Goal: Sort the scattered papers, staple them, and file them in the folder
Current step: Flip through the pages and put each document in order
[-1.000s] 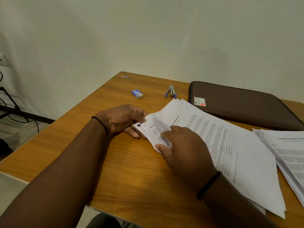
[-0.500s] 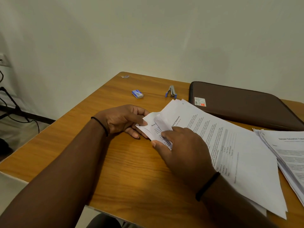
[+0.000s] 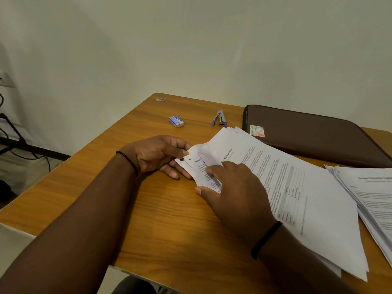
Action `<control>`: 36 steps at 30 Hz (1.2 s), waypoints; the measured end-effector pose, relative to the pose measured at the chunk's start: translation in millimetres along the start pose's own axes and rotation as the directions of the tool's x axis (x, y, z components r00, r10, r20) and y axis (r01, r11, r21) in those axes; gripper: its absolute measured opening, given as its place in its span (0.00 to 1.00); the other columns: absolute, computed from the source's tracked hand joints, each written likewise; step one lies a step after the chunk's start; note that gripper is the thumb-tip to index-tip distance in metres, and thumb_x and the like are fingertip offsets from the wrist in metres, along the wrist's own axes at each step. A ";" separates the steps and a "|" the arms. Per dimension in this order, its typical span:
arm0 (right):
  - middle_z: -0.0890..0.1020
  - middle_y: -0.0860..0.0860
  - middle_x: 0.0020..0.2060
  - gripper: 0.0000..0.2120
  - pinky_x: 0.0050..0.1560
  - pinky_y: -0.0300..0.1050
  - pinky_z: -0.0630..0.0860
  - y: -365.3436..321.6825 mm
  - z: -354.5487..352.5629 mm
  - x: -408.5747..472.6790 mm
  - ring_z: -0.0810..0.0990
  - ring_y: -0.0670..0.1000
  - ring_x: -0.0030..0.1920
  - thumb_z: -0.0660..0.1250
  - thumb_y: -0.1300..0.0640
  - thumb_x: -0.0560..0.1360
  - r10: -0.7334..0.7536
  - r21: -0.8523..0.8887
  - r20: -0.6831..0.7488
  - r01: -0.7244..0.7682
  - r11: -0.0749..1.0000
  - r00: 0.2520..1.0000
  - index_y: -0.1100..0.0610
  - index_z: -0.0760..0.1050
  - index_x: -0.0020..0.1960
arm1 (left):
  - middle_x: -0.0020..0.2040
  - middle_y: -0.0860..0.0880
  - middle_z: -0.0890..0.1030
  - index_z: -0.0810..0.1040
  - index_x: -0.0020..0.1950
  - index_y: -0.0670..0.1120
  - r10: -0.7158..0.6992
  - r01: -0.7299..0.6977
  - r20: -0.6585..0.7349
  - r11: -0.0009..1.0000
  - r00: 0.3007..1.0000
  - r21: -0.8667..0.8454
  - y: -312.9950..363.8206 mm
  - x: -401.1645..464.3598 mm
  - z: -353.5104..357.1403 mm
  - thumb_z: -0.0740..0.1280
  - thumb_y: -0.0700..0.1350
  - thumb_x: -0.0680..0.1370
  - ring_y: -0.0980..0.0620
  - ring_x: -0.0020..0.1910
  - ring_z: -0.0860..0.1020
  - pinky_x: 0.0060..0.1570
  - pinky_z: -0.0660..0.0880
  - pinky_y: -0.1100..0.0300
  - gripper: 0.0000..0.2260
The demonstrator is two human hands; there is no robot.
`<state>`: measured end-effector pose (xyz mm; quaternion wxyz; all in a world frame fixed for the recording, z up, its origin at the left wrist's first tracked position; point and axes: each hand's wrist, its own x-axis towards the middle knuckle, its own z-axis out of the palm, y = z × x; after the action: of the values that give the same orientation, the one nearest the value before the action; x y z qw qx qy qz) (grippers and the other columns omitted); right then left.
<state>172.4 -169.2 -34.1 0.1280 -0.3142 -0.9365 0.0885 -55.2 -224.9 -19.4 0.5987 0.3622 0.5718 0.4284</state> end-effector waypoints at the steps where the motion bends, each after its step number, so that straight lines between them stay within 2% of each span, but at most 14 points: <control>1: 0.74 0.45 0.66 0.30 0.62 0.46 0.71 0.3 0.8 -0.2 0.71 0.49 0.63 0.60 0.30 0.75 -0.003 0.000 -0.003 0.003 1.000 1.000 0.44 0.68 0.71 | 0.55 0.38 0.84 0.75 0.64 0.41 -0.002 0.002 -0.001 1.000 1.000 0.000 -0.2 0.1 -0.3 0.60 0.39 0.82 0.45 0.45 0.86 0.33 0.82 0.59 0.12; 6: 0.73 0.46 0.67 0.29 0.63 0.46 0.70 0.1 0.9 0.1 0.70 0.49 0.64 0.54 0.31 0.77 0.000 -0.015 0.012 0.000 1.000 1.000 0.44 0.65 0.73 | 0.53 0.39 0.84 0.76 0.62 0.41 -0.004 0.003 -0.010 1.000 1.000 -0.014 0.6 0.2 0.0 0.60 0.38 0.82 0.46 0.43 0.86 0.33 0.82 0.60 0.11; 10: 0.73 0.47 0.67 0.29 0.62 0.45 0.70 -1.1 -0.6 0.2 0.70 0.49 0.64 0.56 0.32 0.77 -0.004 -0.045 0.001 0.004 0.999 1.000 0.44 0.63 0.73 | 0.53 0.40 0.85 0.76 0.63 0.42 -0.002 0.002 -0.015 1.000 1.000 0.007 0.9 0.3 1.7 0.66 0.38 0.74 0.48 0.40 0.86 0.32 0.82 0.60 0.17; 13: 0.72 0.47 0.67 0.29 0.63 0.45 0.70 -3.1 -2.6 -1.1 0.71 0.49 0.64 0.58 0.33 0.77 -0.008 -0.069 0.008 0.009 0.998 1.000 0.45 0.62 0.74 | 0.56 0.40 0.84 0.76 0.65 0.42 -0.004 0.005 -0.035 0.999 0.999 0.053 0.2 2.2 1.3 0.69 0.39 0.72 0.48 0.41 0.85 0.33 0.82 0.60 0.21; 17: 0.75 0.47 0.66 0.23 0.61 0.44 0.73 -4.6 -7.7 -2.4 0.76 0.50 0.61 0.57 0.39 0.80 0.002 -0.074 -0.017 -0.004 0.997 1.000 0.47 0.67 0.72 | 0.57 0.39 0.83 0.76 0.65 0.42 -0.005 0.009 -0.050 0.997 0.999 0.073 -0.8 3.6 2.0 0.70 0.40 0.73 0.48 0.42 0.85 0.33 0.82 0.61 0.20; 21: 0.80 0.47 0.57 0.18 0.55 0.42 0.76 -4.6 -12.5 -1.4 0.80 0.48 0.53 0.52 0.43 0.83 0.038 -0.064 -0.050 -0.041 0.997 0.998 0.50 0.74 0.63 | 0.56 0.39 0.83 0.76 0.66 0.41 -0.006 0.010 -0.061 0.998 0.998 0.063 -2.4 4.4 0.2 0.68 0.38 0.76 0.48 0.40 0.85 0.33 0.82 0.61 0.18; 24: 0.80 0.47 0.49 0.15 0.47 0.40 0.77 2.9 -15.1 -1.0 0.79 0.47 0.45 0.54 0.47 0.83 0.117 0.041 -0.170 -0.112 0.993 0.979 0.52 0.74 0.61 | 0.56 0.40 0.84 0.76 0.65 0.40 0.000 0.005 -0.064 0.998 0.998 0.069 -3.0 5.2 -0.5 0.67 0.37 0.77 0.49 0.41 0.84 0.33 0.82 0.60 0.17; 26: 0.76 0.45 0.44 0.12 0.40 0.40 0.78 5.9 -19.2 -2.0 0.78 0.46 0.40 0.60 0.51 0.82 0.198 0.182 -0.325 -0.144 0.973 0.925 0.50 0.68 0.65 | 0.56 0.41 0.84 0.77 0.64 0.41 0.006 -0.002 -0.065 0.998 0.998 0.066 -3.2 5.0 -0.1 0.66 0.36 0.78 0.50 0.41 0.84 0.33 0.82 0.60 0.15; 28: 0.74 0.45 0.46 0.21 0.38 0.42 0.80 8.8 -22.6 -2.3 0.77 0.47 0.39 0.64 0.54 0.80 0.277 0.296 -0.447 -0.152 0.943 0.850 0.45 0.56 0.67 | 0.56 0.41 0.84 0.77 0.65 0.41 0.003 0.001 -0.067 0.998 0.998 0.059 -3.5 4.6 -0.6 0.65 0.35 0.79 0.50 0.42 0.84 0.33 0.82 0.60 0.14; 30: 0.75 0.46 0.47 0.26 0.38 0.40 0.78 13.4 -25.3 -2.5 0.76 0.47 0.37 0.65 0.56 0.80 0.303 0.332 -0.509 -0.140 0.933 0.806 0.44 0.52 0.69 | 0.56 0.41 0.84 0.78 0.65 0.41 -0.003 0.008 -0.077 0.998 0.997 0.056 -3.4 4.1 -1.1 0.64 0.35 0.80 0.51 0.42 0.84 0.33 0.82 0.59 0.14; 32: 0.78 0.47 0.48 0.27 0.39 0.38 0.75 17.3 -27.0 -2.1 0.74 0.45 0.37 0.64 0.57 0.80 0.322 0.353 -0.523 -0.143 0.925 0.789 0.45 0.52 0.72 | 0.53 0.42 0.84 0.78 0.64 0.40 -0.008 0.014 -0.095 0.998 0.995 0.057 -2.7 3.5 0.3 0.63 0.37 0.81 0.51 0.41 0.83 0.33 0.82 0.59 0.12; 34: 0.82 0.51 0.51 0.29 0.40 0.39 0.77 15.9 -27.6 -3.1 0.77 0.46 0.37 0.65 0.57 0.80 0.324 0.363 -0.524 -0.138 0.921 0.788 0.44 0.51 0.71 | 0.52 0.42 0.84 0.78 0.64 0.41 -0.018 0.023 -0.105 0.998 0.994 0.050 -1.4 3.1 1.9 0.62 0.45 0.82 0.51 0.41 0.83 0.34 0.82 0.59 0.14; 36: 0.83 0.53 0.52 0.30 0.41 0.44 0.81 9.5 -25.3 -3.9 0.82 0.50 0.39 0.65 0.56 0.80 0.277 0.330 -0.509 -0.112 0.937 0.815 0.41 0.49 0.71 | 0.51 0.41 0.84 0.76 0.66 0.41 -0.042 0.044 -0.097 0.999 0.994 0.016 0.3 3.2 1.8 0.58 0.59 0.80 0.49 0.43 0.83 0.33 0.82 0.58 0.25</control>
<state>188.3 -161.9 -13.1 0.4246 -0.3997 -0.8000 0.1413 -53.5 -221.8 -20.2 0.5760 0.3340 0.6117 0.4272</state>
